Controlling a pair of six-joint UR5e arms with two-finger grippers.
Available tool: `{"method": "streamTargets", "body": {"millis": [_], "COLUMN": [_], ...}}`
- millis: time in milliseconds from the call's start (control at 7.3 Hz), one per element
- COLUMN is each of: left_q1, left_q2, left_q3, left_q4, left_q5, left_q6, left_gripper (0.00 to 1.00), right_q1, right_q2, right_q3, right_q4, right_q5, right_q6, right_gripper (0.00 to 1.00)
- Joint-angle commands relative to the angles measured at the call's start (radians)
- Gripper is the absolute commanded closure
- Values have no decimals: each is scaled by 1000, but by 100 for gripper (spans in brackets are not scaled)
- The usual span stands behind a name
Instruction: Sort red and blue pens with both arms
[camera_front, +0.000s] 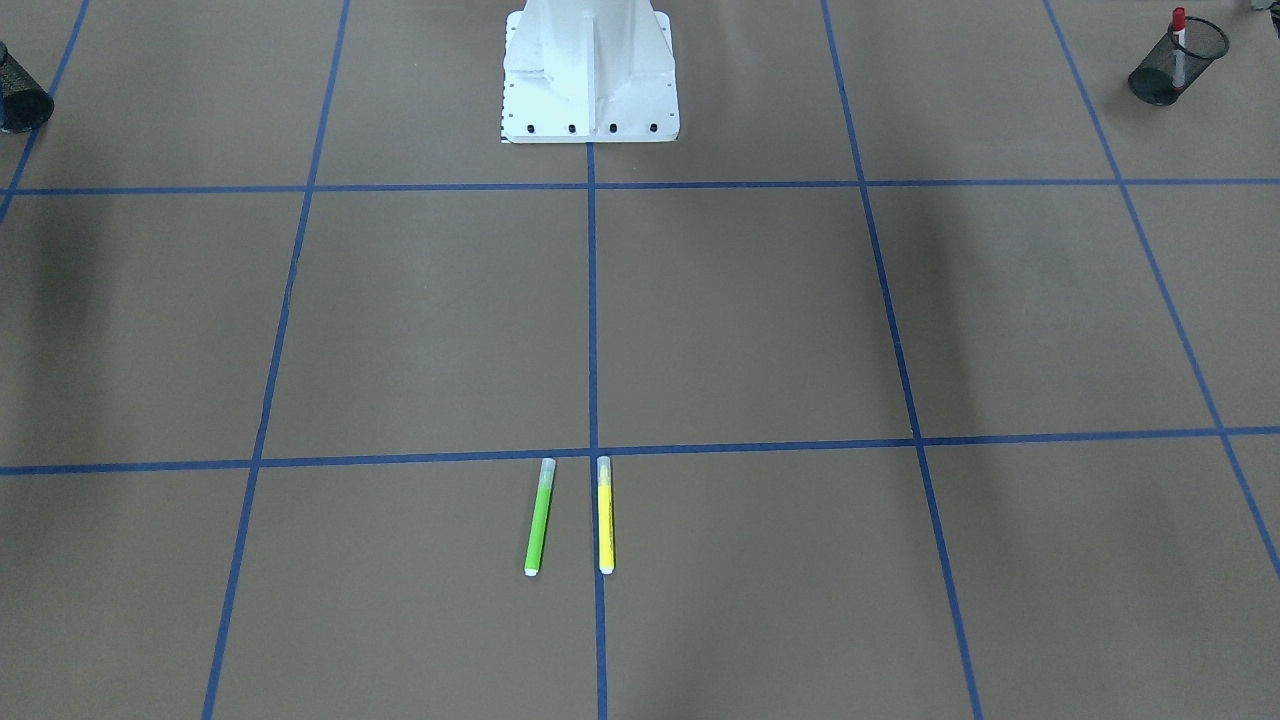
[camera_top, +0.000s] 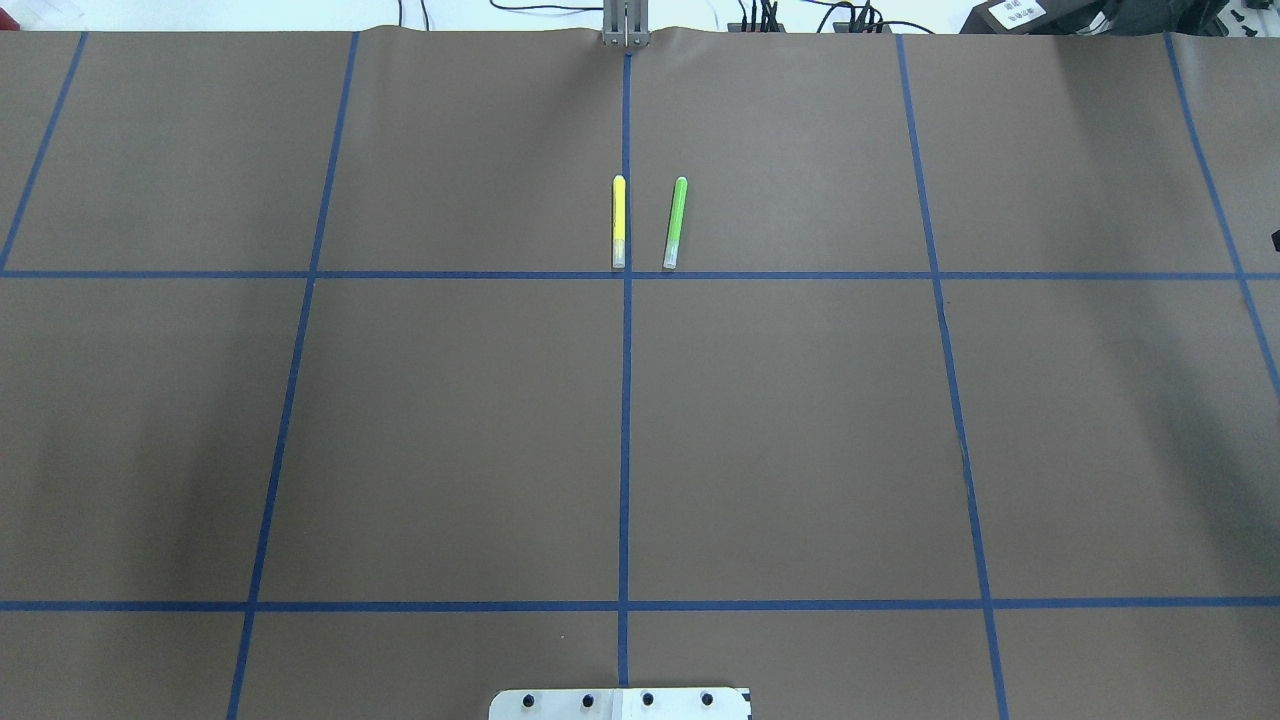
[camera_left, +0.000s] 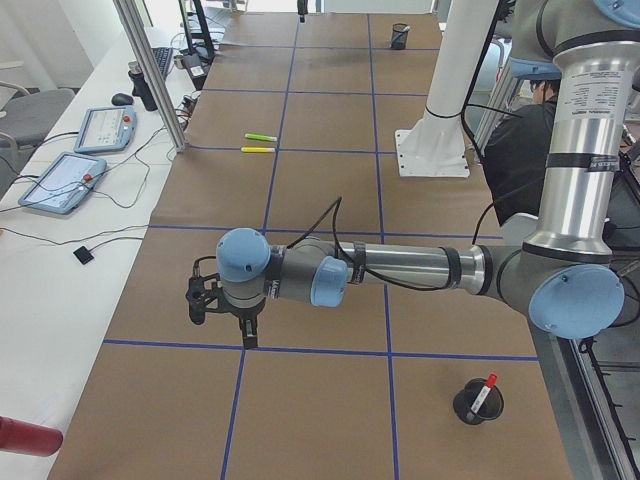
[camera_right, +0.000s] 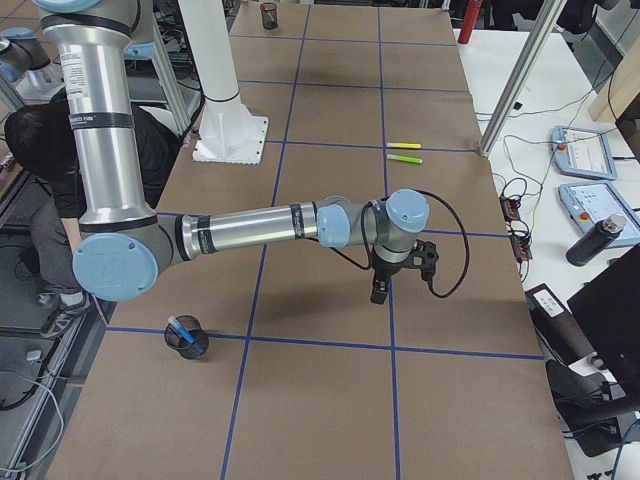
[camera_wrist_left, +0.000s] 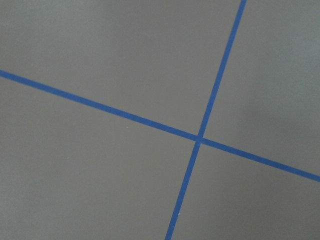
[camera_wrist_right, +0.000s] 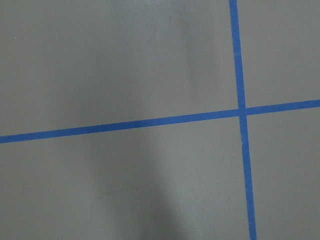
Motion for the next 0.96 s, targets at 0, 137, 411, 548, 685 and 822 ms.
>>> {"method": "streamTargets", "body": {"millis": [0, 137, 411, 548, 685, 822], "left_q1": [6, 27, 52, 57, 57, 57], "left_q2": [5, 9, 26, 41, 54, 66], "left_q3": [-73, -89, -86, -86, -83, -83], "left_q4": [-6, 0, 0, 0, 0, 0], "left_q5": [69, 86, 137, 162, 183, 183], "left_q6": [-1, 0, 14, 58, 84, 86], "left_gripper": [0, 0, 0, 0, 0, 0], "right_q1": [45, 73, 121, 119, 119, 119], "right_q2": [-35, -66, -89, -98, -109, -124], "right_q3": [2, 4, 37, 39, 36, 33], "right_q4": [8, 10, 7, 0, -4, -4], "right_q5": [0, -3, -101, -127, -129, -135], "right_q6": [-2, -14, -25, -29, -29, -29], "right_gripper": [0, 0, 0, 0, 0, 0]}}
